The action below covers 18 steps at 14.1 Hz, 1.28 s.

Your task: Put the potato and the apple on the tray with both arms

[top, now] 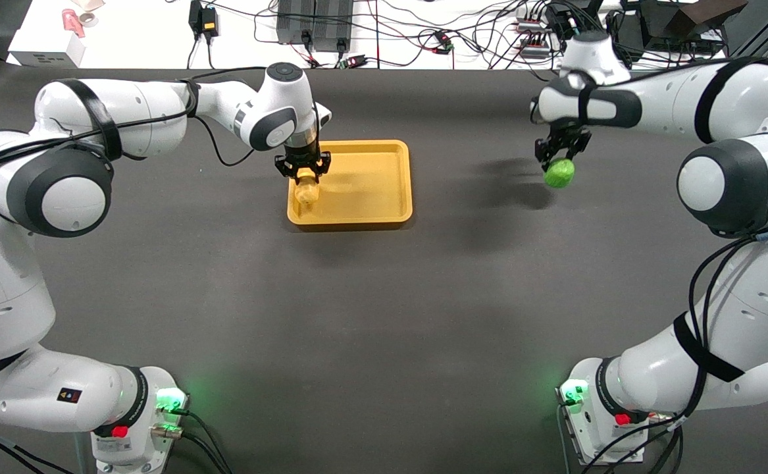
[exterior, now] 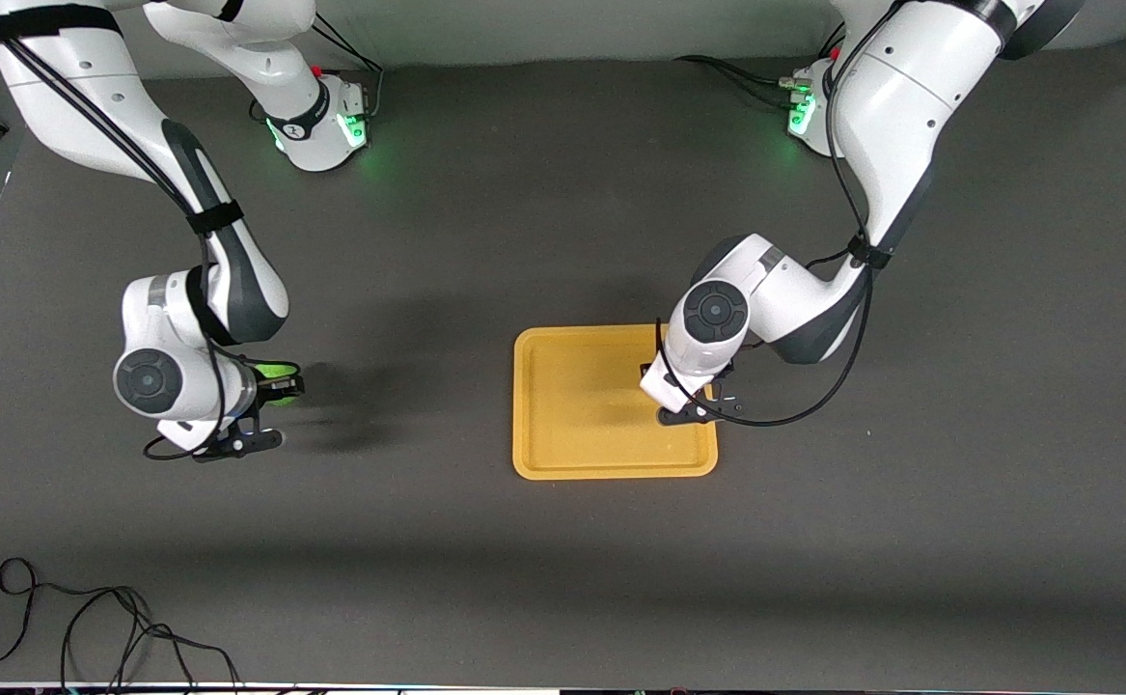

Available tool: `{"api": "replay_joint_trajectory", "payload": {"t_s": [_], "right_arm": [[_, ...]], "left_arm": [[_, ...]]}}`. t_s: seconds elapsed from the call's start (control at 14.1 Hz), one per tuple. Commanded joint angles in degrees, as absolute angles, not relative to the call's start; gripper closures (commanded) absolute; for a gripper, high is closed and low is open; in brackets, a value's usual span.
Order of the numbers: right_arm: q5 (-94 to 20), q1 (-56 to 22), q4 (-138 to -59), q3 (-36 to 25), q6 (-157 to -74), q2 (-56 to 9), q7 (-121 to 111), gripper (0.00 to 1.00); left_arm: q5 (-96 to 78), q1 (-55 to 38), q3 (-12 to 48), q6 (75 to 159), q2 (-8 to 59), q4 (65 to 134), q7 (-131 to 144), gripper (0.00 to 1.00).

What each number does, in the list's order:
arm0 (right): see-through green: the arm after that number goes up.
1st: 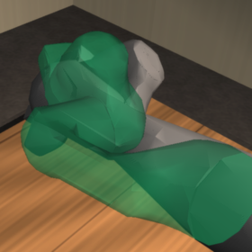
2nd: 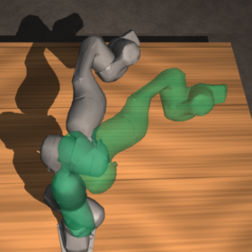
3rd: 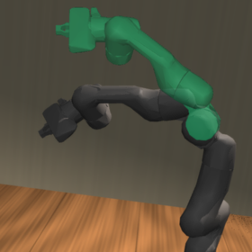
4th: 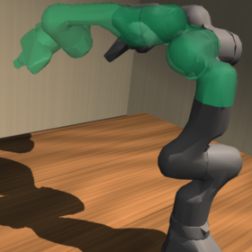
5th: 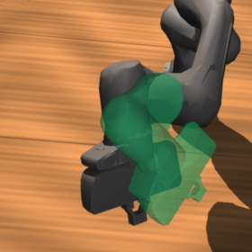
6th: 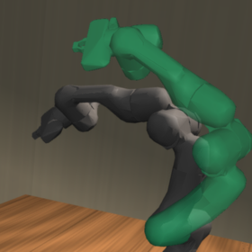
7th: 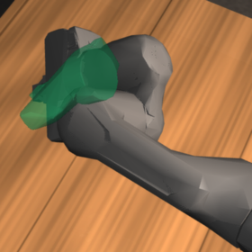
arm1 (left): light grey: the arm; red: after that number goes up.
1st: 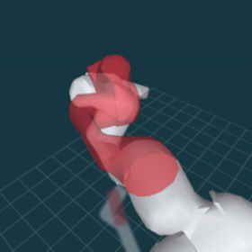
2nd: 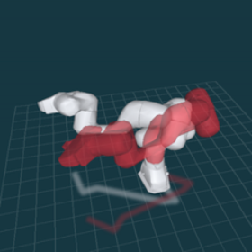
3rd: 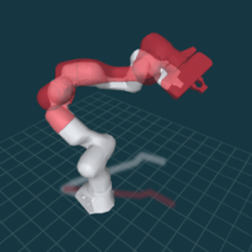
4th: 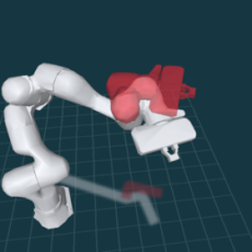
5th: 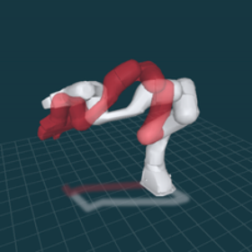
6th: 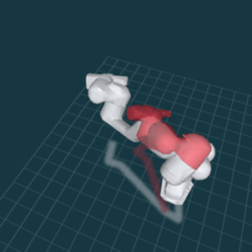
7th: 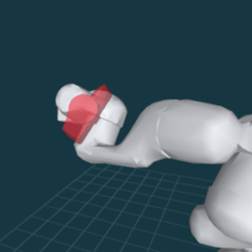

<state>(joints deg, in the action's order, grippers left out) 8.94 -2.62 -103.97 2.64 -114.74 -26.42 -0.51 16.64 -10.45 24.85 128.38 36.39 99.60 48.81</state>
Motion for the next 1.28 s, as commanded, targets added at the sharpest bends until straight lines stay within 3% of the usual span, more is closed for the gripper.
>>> {"api": "replay_joint_trajectory", "payload": {"t_s": [0.0, 0.28, 0.35, 0.43, 0.5, 0.99, 1.21], "right_arm": [[9.7, -3.9, -96.3, 3.8, -106.4, -26.6, 1.1, 0.70], [3.4, -7.6, -90.7, 3.9, -106.3, -28.4, 6.0, 0.70], [0.7, -8.3, -89.0, 4.0, -106.3, -29.0, 7.8, 0.70], [-0.3, -10.1, -87.3, 4.0, -106.3, -29.4, 9.2, 0.70], [-0.4, -10.6, -85.7, 4.0, -106.3, -30.2, 11.1, 0.70], [-2.3, -22.3, -70.2, 4.1, -107.6, -42.8, 34.0, 0.70], [-3.1, -28.6, -69.9, 4.4, -118.7, -46.2, 45.6, 0.70]], "left_arm": [[18.0, -11.5, 24.1, 128.6, 36.7, 98.5, 50.3, 0.64], [19.1, -11.7, 24.1, 128.8, 37.4, 98.4, 50.3, 0.54], [19.2, -11.7, 24.1, 128.8, 37.4, 98.4, 50.3, 0.43], [19.4, -11.7, 24.1, 128.8, 37.4, 98.4, 50.3, 0.16], [20.1, -11.5, 24.1, 128.8, 37.3, 98.4, 49.8, 0.00], [20.1, -9.2, 24.4, 124.8, 33.3, 98.0, 47.8, 0.00], [15.9, -4.1, 26.7, 119.2, 27.9, 98.0, 41.3, 0.00]]}}
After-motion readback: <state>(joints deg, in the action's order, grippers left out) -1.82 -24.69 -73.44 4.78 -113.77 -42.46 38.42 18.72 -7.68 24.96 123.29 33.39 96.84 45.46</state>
